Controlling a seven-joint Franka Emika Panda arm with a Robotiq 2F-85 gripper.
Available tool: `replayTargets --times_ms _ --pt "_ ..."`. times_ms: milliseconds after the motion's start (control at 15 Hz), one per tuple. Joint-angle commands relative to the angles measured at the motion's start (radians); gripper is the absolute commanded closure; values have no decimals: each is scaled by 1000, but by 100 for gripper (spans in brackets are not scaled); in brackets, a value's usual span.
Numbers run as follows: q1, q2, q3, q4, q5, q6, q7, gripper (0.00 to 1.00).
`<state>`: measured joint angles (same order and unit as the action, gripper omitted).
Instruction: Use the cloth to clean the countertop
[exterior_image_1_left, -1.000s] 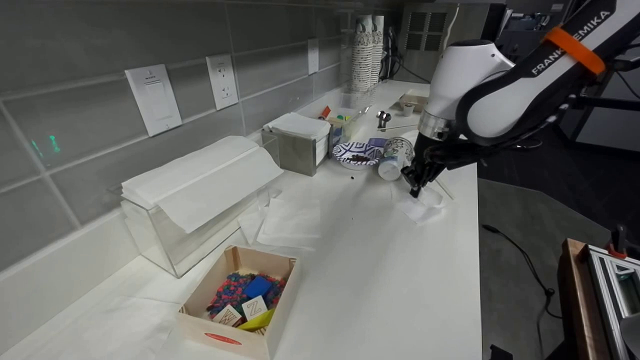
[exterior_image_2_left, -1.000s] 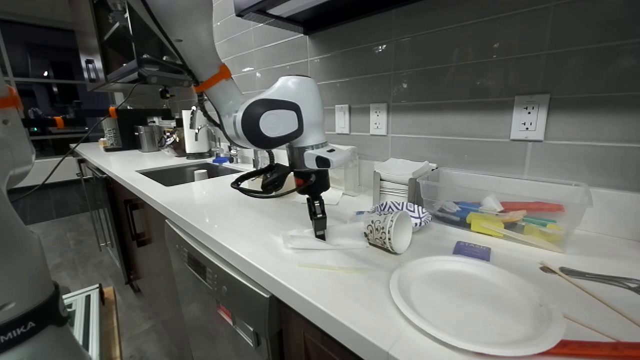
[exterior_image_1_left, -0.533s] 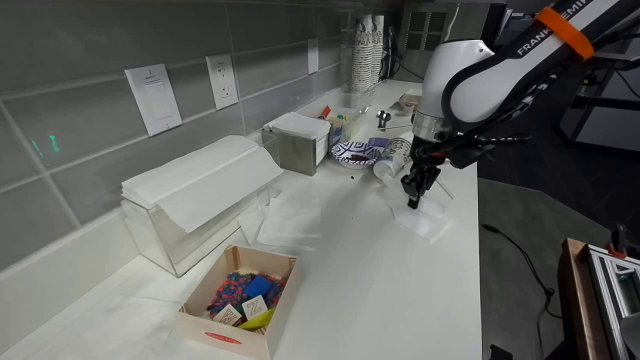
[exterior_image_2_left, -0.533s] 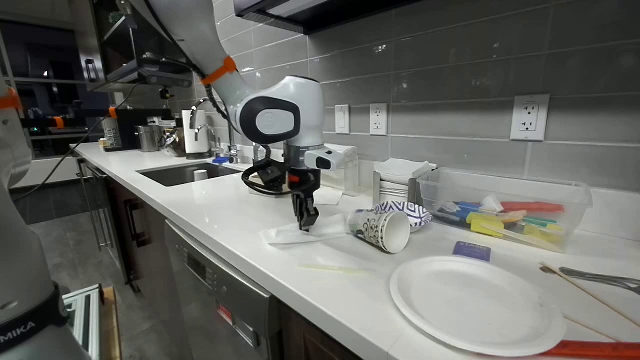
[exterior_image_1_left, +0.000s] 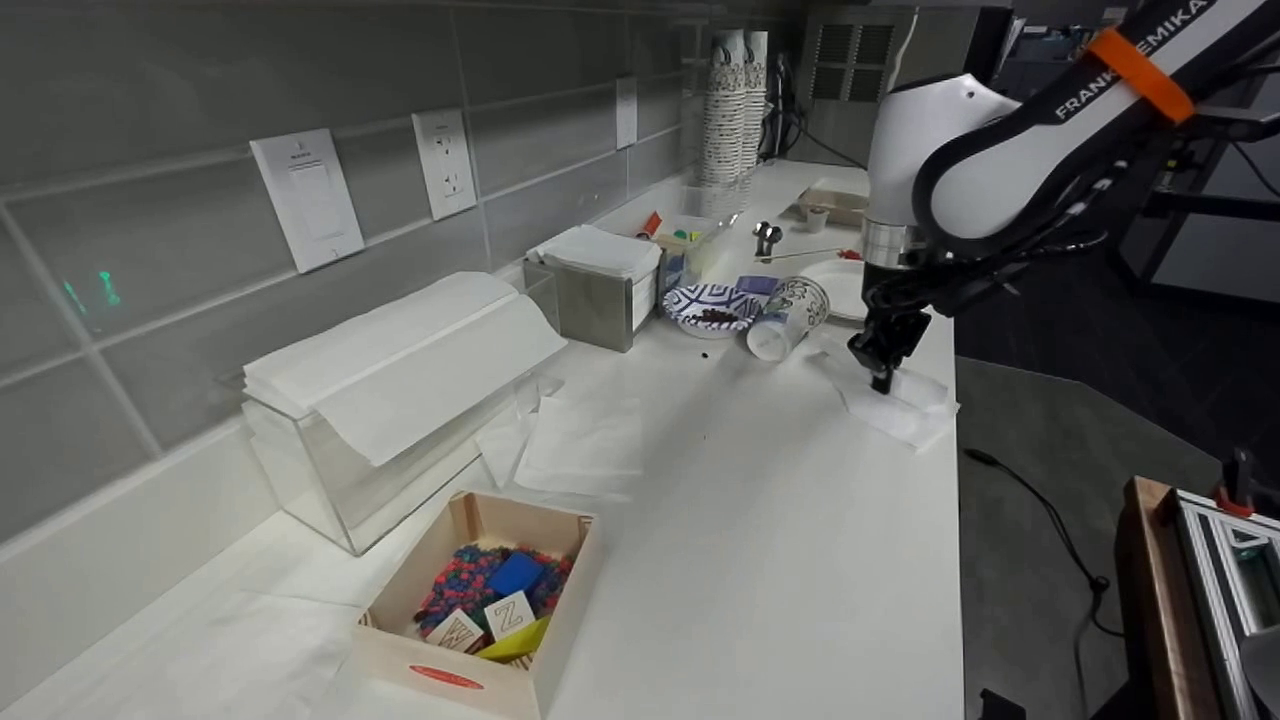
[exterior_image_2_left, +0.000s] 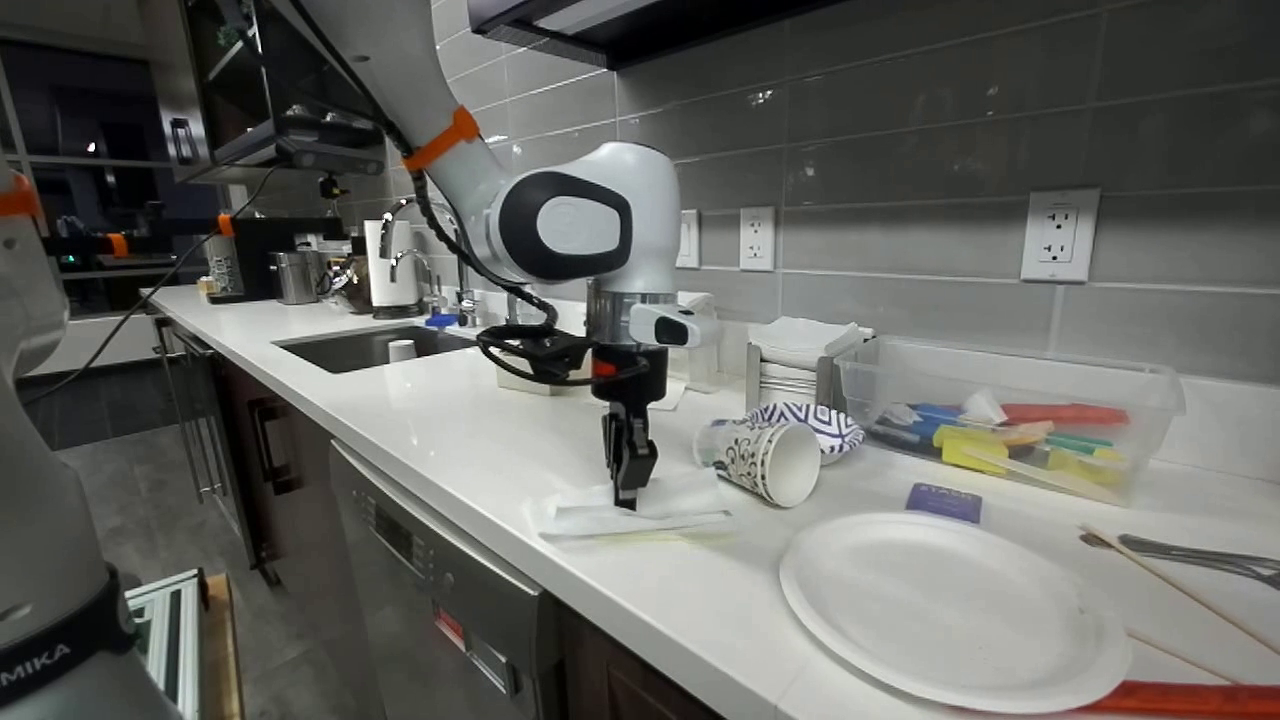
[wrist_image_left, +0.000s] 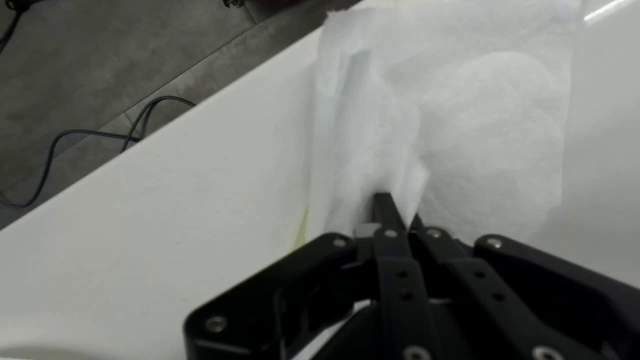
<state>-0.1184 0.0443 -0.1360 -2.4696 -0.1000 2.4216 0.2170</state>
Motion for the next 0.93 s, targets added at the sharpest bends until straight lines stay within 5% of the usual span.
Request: replayTargets --times_ms 0,333,533,667,867 --pt "-8 60 -13 -18 -43 101 38 100" --pt "14 72 20 -56 47 252 -17 100" --pt "19 55 63 -61 272 159 -202 100" --pt "16 50 63 -52 285 87 -245 100" --pt "7 49 37 -43 122 20 -124 100"
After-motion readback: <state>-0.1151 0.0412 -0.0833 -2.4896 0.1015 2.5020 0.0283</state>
